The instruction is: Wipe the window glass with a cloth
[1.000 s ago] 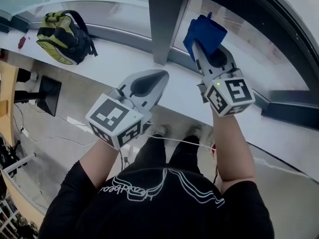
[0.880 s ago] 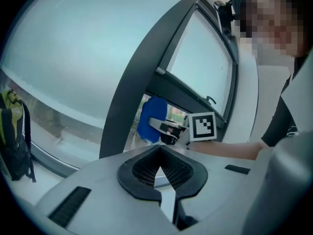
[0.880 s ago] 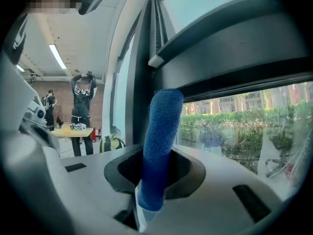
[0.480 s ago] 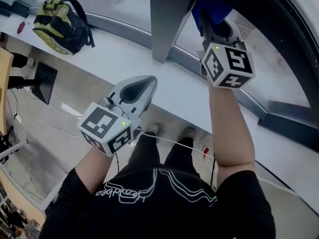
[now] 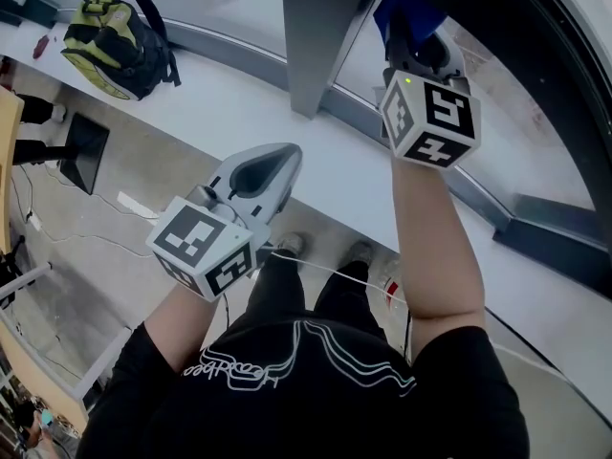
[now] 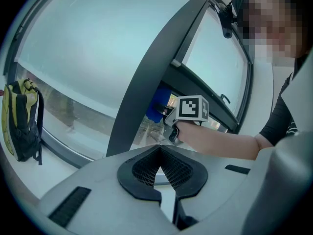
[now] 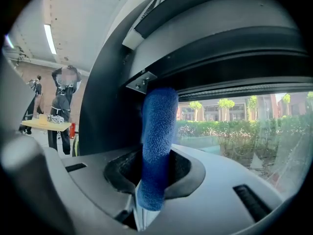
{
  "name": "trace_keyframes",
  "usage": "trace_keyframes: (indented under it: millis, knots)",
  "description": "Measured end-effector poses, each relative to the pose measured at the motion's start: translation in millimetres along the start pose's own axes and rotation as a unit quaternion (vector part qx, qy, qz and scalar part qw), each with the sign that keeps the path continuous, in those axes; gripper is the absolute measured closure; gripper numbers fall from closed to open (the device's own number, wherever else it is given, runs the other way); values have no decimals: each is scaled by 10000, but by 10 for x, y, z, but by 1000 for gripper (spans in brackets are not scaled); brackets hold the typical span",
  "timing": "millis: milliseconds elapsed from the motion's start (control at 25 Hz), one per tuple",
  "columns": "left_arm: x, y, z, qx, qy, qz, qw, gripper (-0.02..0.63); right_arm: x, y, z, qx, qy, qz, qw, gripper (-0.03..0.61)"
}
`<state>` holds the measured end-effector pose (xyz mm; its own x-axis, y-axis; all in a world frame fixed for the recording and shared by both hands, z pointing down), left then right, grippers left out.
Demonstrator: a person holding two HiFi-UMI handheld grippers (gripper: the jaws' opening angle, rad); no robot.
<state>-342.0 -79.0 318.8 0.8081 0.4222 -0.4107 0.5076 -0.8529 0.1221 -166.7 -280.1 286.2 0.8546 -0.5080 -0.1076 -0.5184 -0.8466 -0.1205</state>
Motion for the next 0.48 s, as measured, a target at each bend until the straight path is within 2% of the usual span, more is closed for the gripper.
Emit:
trace_keyframes:
  millis: [480]
  knots:
    - [226,123,-99,-93,0,-137,9999,607,250,-252,-14,-3,-40,-531,9986,499]
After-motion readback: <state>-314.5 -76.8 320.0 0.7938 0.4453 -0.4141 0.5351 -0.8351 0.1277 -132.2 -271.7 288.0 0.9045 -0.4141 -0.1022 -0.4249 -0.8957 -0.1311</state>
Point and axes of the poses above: the fingertips, and each gripper's own axes: y forward along the fingers, x to its right, z out of its top, the point moved 10 cm from there along -y, backward along the fingers, and after that the axes turned 13 degrees about x, right-handed, at the moved point
